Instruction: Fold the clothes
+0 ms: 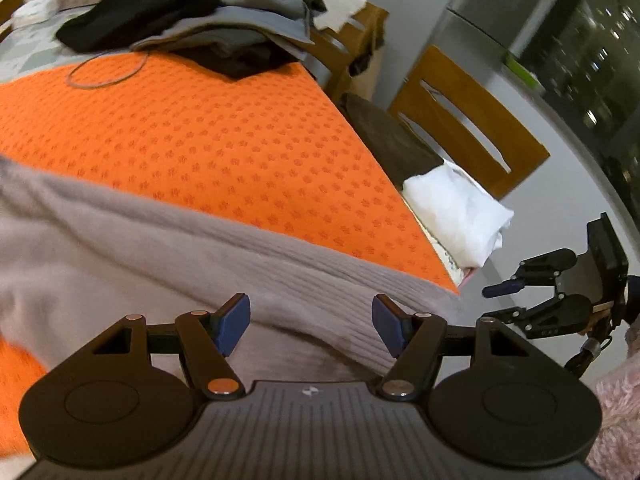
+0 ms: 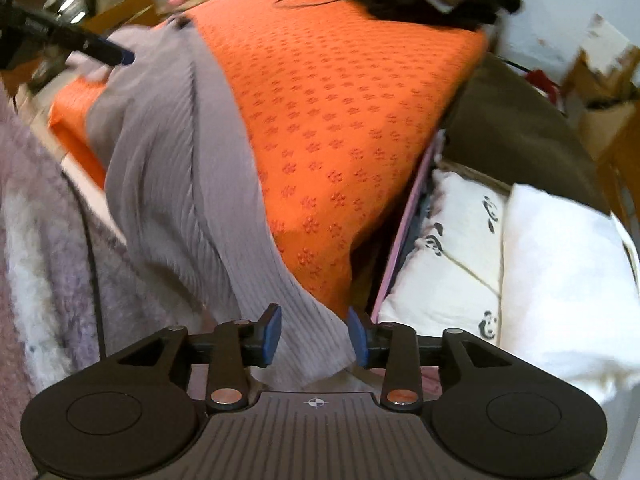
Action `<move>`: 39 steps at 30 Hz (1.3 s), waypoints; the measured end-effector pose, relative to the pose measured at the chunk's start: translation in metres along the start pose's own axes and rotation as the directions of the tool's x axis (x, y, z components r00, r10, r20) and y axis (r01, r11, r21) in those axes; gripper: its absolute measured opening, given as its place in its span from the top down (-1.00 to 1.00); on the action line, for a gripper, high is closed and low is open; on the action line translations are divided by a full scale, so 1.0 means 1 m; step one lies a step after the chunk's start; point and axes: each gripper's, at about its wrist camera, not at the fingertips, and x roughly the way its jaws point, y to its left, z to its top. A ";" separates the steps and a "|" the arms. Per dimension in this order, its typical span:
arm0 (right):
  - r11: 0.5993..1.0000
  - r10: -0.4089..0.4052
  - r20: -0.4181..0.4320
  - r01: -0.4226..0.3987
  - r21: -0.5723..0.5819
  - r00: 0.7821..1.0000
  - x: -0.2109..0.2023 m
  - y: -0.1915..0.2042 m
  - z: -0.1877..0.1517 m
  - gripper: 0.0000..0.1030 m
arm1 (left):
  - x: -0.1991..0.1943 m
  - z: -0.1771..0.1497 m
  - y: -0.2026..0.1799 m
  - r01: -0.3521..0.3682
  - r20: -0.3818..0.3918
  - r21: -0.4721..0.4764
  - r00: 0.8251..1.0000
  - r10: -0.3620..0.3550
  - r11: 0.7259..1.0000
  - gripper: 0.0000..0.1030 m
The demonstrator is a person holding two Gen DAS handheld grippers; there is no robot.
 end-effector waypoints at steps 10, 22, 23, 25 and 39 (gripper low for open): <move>0.990 0.125 0.120 -0.116 -0.082 0.985 -0.010 -0.012 0.002 0.21 | -0.020 -0.088 -0.062 -0.200 0.124 -0.184 0.967 0.224 0.962 -0.43; 0.959 0.255 0.180 -0.225 -0.173 0.950 -0.007 0.069 0.003 0.12 | -0.064 -0.182 -0.172 -0.451 0.175 -0.419 0.812 0.557 0.788 -0.43; 0.964 0.240 0.177 -0.213 -0.160 0.954 0.001 0.077 0.001 0.12 | -0.067 -0.187 -0.178 -0.466 0.168 -0.436 0.798 0.579 0.770 -0.43; 0.975 0.212 0.174 -0.195 -0.109 0.962 0.018 0.087 0.001 0.12 | -0.073 -0.196 -0.191 -0.487 0.149 -0.488 0.771 0.619 0.724 -0.43; 0.933 0.350 0.033 -0.346 -0.104 0.936 0.038 0.087 0.043 0.80 | -0.070 -0.237 -0.260 -0.565 0.085 -0.604 0.656 0.750 0.562 -0.43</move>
